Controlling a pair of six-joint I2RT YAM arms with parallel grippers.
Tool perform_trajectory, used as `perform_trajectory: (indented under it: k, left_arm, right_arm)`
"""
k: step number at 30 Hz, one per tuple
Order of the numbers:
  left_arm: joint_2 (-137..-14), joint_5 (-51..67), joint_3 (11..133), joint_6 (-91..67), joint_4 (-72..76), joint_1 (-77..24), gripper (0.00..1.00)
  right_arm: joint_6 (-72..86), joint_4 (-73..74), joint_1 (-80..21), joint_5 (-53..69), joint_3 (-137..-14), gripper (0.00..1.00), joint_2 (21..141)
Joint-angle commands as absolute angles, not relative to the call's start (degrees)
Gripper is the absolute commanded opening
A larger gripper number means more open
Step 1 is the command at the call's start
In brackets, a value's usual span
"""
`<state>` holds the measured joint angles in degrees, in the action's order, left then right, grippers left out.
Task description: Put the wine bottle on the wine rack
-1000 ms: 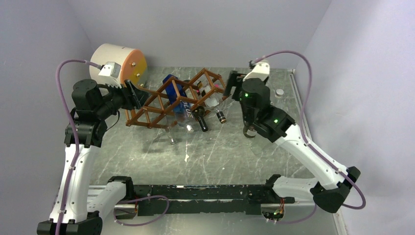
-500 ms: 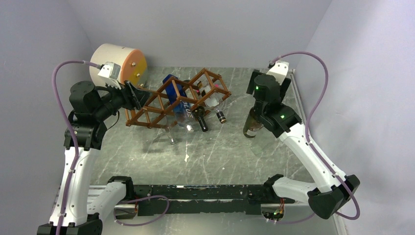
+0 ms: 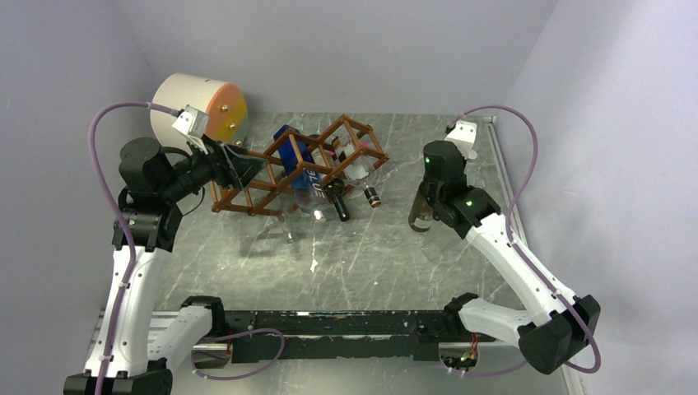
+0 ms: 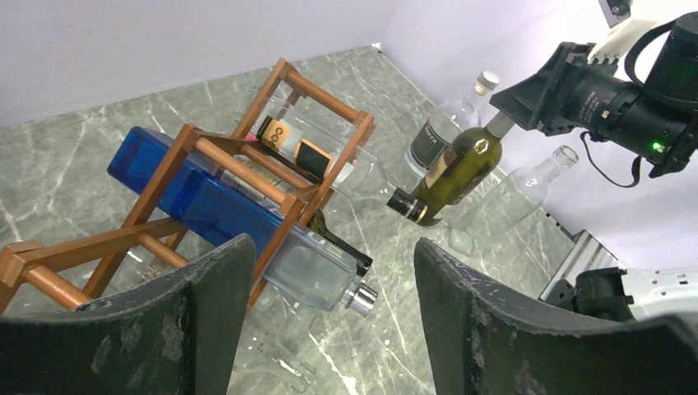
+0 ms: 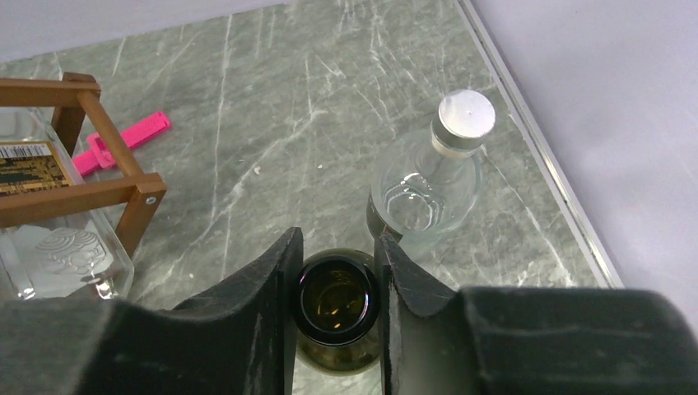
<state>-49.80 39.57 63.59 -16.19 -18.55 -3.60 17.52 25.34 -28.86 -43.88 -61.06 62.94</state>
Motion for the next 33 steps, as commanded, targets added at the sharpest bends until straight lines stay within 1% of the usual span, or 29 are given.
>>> perform_trajectory:
  k: [1, 4, 6, 7, 10, 12, 17, 21, 28, 33]
  left_arm:
    - [-49.53, 45.07, 63.14, -16.41, -15.48, -3.96, 0.75]
    - [-50.24, 47.47, 63.46, -16.11, -15.58, -4.04, 0.77]
    - [-50.59, 48.47, 63.31, -16.22, -15.07, -4.17, 0.79]
    - [-50.70, 48.73, 63.16, -16.44, -14.62, -4.33, 0.80]
    - [-50.71, 48.51, 62.38, -17.13, -12.53, -5.08, 0.86]
    - [-50.86, 48.07, 62.02, -16.87, -11.88, -5.75, 0.88]
    - [-51.55, 47.91, 60.62, -17.20, -8.83, -8.78, 0.90]
    - [-51.92, 46.96, 58.73, -17.72, -4.49, -13.56, 0.92]
    - [-54.53, 43.43, 58.01, -17.58, 0.05, -22.20, 0.92]
    - [-57.85, 38.80, 54.61, -20.21, 8.16, -30.97, 0.91]
  right_arm:
    - [15.68, 23.60, -28.51, -42.29, -60.83, 0.24, 60.52]
    - [13.66, 22.08, -28.48, -40.65, -61.28, 0.09, 58.99]
    - [13.17, 22.25, -28.51, -39.08, -62.39, 0.01, 58.72]
    - [12.90, 22.39, -28.55, -38.01, -62.91, 0.00, 58.64]
    - [12.21, 23.13, -28.48, -34.90, -65.05, 0.00, 58.18]
    - [11.61, 23.96, -28.56, -33.55, -66.72, 0.00, 57.58]
    - [10.43, 25.33, -28.53, -26.09, -70.30, 0.00, 55.32]
    - [9.92, 27.55, -28.51, -18.87, -72.43, 0.00, 54.40]
    - [9.69, 32.96, -28.54, -15.18, -76.72, 0.00, 52.34]
    - [10.33, 35.74, -28.52, -8.89, -78.88, 0.00, 51.09]
